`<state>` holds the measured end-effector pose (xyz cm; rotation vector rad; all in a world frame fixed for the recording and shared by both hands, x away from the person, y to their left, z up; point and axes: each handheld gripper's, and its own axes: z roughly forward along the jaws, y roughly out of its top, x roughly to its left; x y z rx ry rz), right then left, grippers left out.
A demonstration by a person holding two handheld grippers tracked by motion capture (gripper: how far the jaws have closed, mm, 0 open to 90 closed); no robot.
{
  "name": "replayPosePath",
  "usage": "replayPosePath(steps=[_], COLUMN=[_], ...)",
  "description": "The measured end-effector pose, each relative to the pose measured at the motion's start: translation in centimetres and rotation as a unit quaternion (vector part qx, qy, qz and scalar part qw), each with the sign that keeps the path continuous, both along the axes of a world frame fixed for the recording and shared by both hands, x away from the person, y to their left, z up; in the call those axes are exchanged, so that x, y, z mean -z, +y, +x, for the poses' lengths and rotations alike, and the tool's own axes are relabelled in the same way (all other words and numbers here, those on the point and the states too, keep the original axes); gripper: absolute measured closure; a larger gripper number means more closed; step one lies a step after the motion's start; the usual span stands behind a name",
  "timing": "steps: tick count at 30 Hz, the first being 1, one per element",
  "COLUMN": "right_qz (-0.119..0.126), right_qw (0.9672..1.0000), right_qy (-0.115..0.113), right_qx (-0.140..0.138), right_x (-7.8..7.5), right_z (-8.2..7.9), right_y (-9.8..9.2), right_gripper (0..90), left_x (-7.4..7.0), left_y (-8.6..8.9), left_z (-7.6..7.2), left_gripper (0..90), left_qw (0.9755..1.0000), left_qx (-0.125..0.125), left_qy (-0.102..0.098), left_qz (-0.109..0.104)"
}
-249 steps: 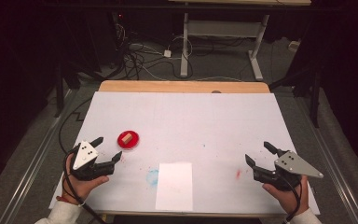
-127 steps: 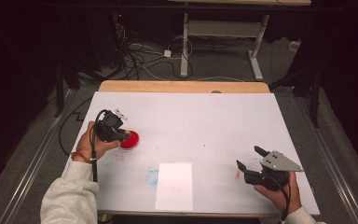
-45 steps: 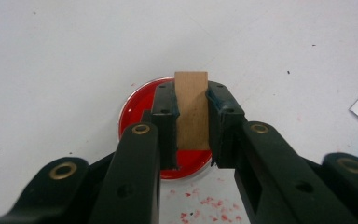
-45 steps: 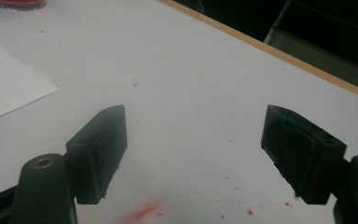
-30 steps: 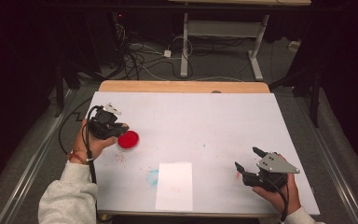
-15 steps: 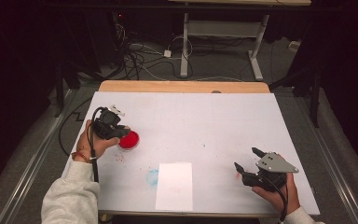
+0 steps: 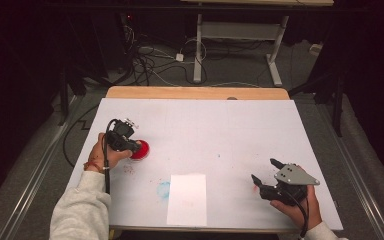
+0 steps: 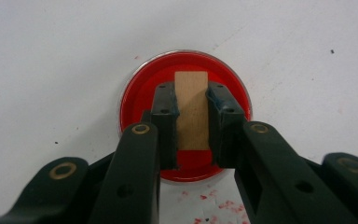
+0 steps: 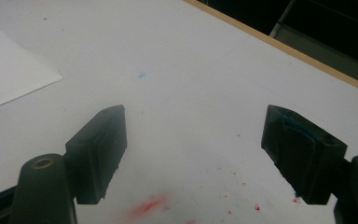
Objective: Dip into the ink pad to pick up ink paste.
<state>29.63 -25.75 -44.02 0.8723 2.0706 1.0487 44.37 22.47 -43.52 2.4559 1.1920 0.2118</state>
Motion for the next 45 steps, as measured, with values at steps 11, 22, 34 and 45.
replayPosePath(steps=[11, 22, 34, 45], right_qz=[-0.002, -0.001, -0.001, -0.002], right_qw=[1.0, 1.0, 1.0, 1.0], right_qy=[-0.003, -0.002, -0.004, -0.005], right_qx=[-0.001, -0.002, -0.003, -0.003], right_x=[-0.1, -0.1, -0.1, -0.1], right_z=[0.0, -0.1, -0.1, -0.1], right_y=[-0.1, -0.1, 0.0, 0.0], right_gripper=[22.7, 23.8, 23.5, 23.4], left_x=[0.4, 0.5, 0.4, 0.6], left_y=[0.1, -0.1, -1.0, 0.1], left_z=[0.0, 0.0, -0.1, 0.2], left_gripper=[73.7, 73.8, 73.9, 73.9], left_qw=[1.0, 1.0, 0.9992, 0.9999], left_qx=[-0.004, -0.004, 0.0, -0.007], left_qy=[0.001, 0.001, -0.006, 0.009], left_qz=[-0.001, 0.007, 0.039, -0.004])
